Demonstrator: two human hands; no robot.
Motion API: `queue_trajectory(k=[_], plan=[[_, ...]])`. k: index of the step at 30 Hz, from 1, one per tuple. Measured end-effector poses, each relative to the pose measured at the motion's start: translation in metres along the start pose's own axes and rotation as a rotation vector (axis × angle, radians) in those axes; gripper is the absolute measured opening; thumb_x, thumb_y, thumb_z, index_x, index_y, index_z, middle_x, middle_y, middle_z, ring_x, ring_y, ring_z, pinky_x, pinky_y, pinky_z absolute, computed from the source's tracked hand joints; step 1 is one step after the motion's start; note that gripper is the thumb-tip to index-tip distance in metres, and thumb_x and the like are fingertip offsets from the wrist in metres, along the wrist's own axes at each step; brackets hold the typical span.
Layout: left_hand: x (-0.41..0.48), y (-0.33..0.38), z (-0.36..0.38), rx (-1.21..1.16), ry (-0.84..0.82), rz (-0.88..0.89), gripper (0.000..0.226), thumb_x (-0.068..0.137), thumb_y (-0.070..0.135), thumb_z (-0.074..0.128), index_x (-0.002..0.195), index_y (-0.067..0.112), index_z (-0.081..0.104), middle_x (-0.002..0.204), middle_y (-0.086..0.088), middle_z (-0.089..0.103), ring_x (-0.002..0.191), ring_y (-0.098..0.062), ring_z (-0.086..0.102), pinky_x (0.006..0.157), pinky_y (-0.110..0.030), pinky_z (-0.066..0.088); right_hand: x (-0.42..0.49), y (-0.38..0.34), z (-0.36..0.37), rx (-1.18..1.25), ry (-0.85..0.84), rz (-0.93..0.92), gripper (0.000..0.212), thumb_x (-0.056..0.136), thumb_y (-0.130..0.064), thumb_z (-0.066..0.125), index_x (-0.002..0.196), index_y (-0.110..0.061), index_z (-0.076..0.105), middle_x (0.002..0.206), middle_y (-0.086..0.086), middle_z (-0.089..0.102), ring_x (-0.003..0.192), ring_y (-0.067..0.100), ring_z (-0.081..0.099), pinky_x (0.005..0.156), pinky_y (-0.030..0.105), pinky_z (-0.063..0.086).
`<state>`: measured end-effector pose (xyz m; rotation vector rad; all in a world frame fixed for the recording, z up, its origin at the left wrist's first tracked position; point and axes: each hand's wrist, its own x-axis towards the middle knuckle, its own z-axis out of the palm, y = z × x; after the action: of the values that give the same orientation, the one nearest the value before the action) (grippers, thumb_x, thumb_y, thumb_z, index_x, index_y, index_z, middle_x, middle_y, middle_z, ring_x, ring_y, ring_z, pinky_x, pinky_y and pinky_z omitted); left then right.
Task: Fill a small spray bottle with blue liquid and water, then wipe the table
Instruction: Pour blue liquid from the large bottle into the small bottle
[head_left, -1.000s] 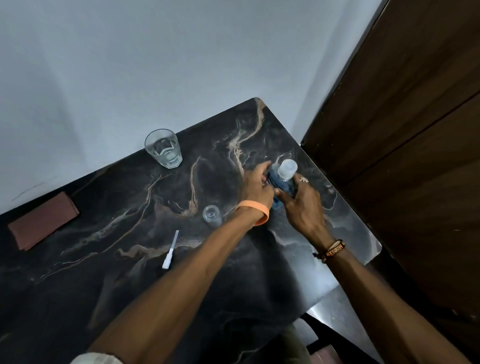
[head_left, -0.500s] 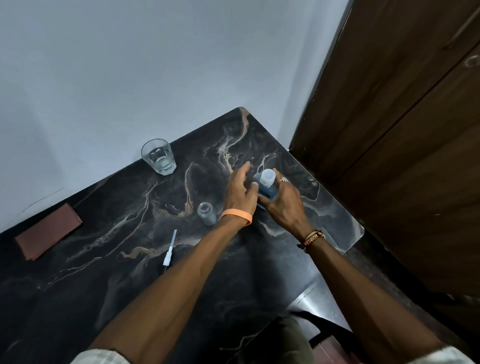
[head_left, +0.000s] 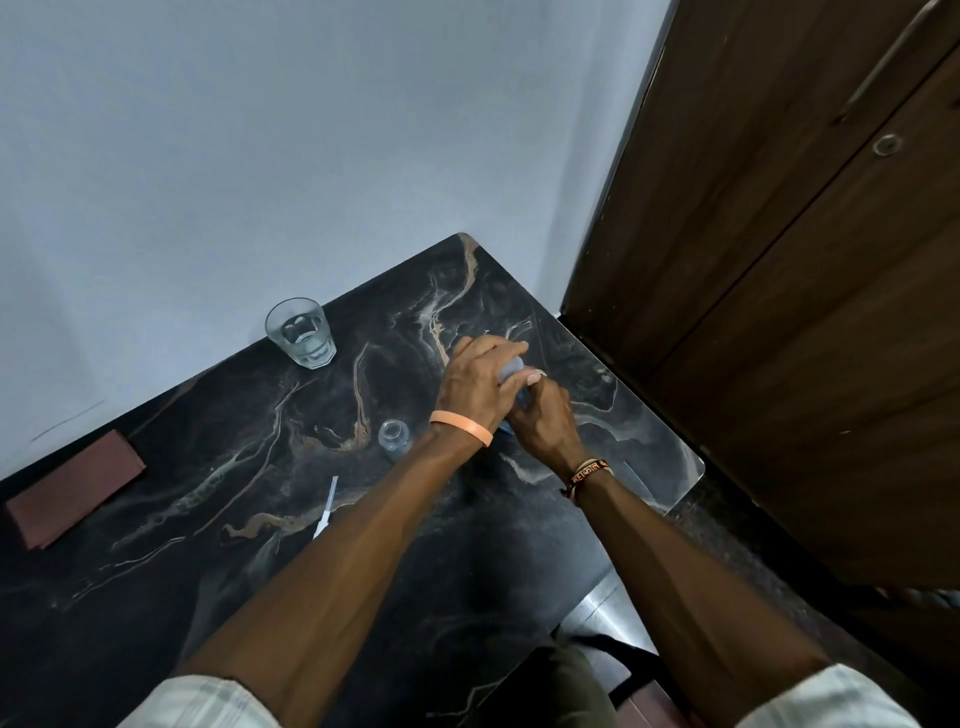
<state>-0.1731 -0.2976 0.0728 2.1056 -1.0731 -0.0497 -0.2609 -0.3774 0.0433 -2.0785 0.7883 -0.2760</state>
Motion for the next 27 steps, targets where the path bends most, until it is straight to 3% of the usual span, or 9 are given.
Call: queue_trajectory(k=[2,4,8,10,13,17,21,24,27], plan=[[-0.004,-0.003,-0.001,-0.039,-0.054,0.023,0.037,0.083,0.027,0.071,0.119,0.016,0.067,0.123,-0.002,0.063,0.111,-0.018,0.054,0.100,-0.029,0.039,-0.002,0.000,0.001,-0.025,0.006,-0.054,0.015,0.091,-0.016,0.062,0.105,-0.009,0.064,0.090,0.006,0.069,0.074,0.018,0.060,0.062,0.028,0.042],[-0.008,-0.006,-0.003,-0.076,-0.117,0.063,0.037,0.083,0.010,0.068,0.120,0.015,0.067,0.129,-0.002,0.061,0.118,-0.020,0.053,0.107,-0.035,0.039,-0.002,0.001,0.002,-0.052,0.016,-0.066,0.014,0.091,-0.014,0.060,0.104,-0.010,0.064,0.090,0.006,0.070,0.076,0.021,0.063,0.063,0.029,0.044],[-0.002,-0.007,-0.009,-0.047,-0.115,-0.005,0.039,0.079,0.008,0.073,0.117,0.016,0.070,0.121,-0.002,0.062,0.112,-0.020,0.052,0.101,-0.039,0.044,0.000,0.000,0.003,-0.050,0.014,-0.063,0.021,0.094,-0.022,0.058,0.110,-0.011,0.064,0.096,0.007,0.070,0.080,0.023,0.064,0.068,0.032,0.049],[-0.001,-0.004,-0.011,-0.058,-0.145,0.004,0.050,0.075,0.009,0.074,0.124,0.019,0.065,0.131,-0.002,0.056,0.120,-0.019,0.046,0.107,-0.037,0.040,0.000,0.000,0.003,-0.049,0.006,-0.067,0.021,0.092,-0.020,0.060,0.111,-0.012,0.065,0.095,0.006,0.071,0.080,0.024,0.065,0.069,0.035,0.051],[-0.001,-0.002,-0.009,-0.100,-0.212,0.031,0.050,0.077,-0.006,0.064,0.122,0.016,0.066,0.131,-0.005,0.059,0.122,-0.022,0.049,0.107,-0.038,0.041,0.000,0.003,0.005,-0.048,0.015,-0.051,0.018,0.090,-0.017,0.062,0.107,-0.013,0.064,0.089,0.003,0.070,0.074,0.021,0.063,0.066,0.036,0.051],[0.004,-0.004,-0.011,-0.017,-0.187,-0.036,0.049,0.077,0.009,0.074,0.123,0.022,0.064,0.123,0.000,0.055,0.117,-0.019,0.048,0.105,-0.035,0.041,0.001,0.003,0.006,-0.065,0.032,-0.061,0.017,0.091,-0.019,0.060,0.106,-0.013,0.064,0.090,0.001,0.069,0.075,0.018,0.063,0.066,0.033,0.050],[0.002,-0.006,-0.012,-0.088,-0.237,-0.004,0.053,0.078,-0.006,0.066,0.126,0.017,0.063,0.129,-0.004,0.057,0.121,-0.020,0.051,0.108,-0.036,0.041,0.001,0.004,0.006,-0.054,0.028,-0.052,0.017,0.092,-0.023,0.060,0.107,-0.015,0.063,0.090,0.002,0.069,0.074,0.017,0.063,0.065,0.031,0.050],[0.004,-0.009,-0.014,-0.048,-0.213,-0.080,0.052,0.079,0.009,0.074,0.128,0.022,0.062,0.120,-0.003,0.058,0.112,-0.018,0.052,0.101,-0.034,0.045,0.000,0.002,0.006,-0.030,0.039,-0.080,0.024,0.091,-0.029,0.057,0.111,-0.016,0.063,0.096,0.002,0.071,0.078,0.017,0.063,0.067,0.029,0.049],[0.002,-0.010,-0.014,-0.099,-0.252,-0.036,0.064,0.077,0.003,0.072,0.136,0.021,0.054,0.139,-0.001,0.048,0.129,-0.015,0.042,0.111,-0.029,0.035,0.000,0.001,0.005,-0.004,0.032,-0.084,0.028,0.088,-0.027,0.060,0.114,-0.016,0.064,0.102,0.001,0.072,0.087,0.017,0.066,0.076,0.033,0.054]])
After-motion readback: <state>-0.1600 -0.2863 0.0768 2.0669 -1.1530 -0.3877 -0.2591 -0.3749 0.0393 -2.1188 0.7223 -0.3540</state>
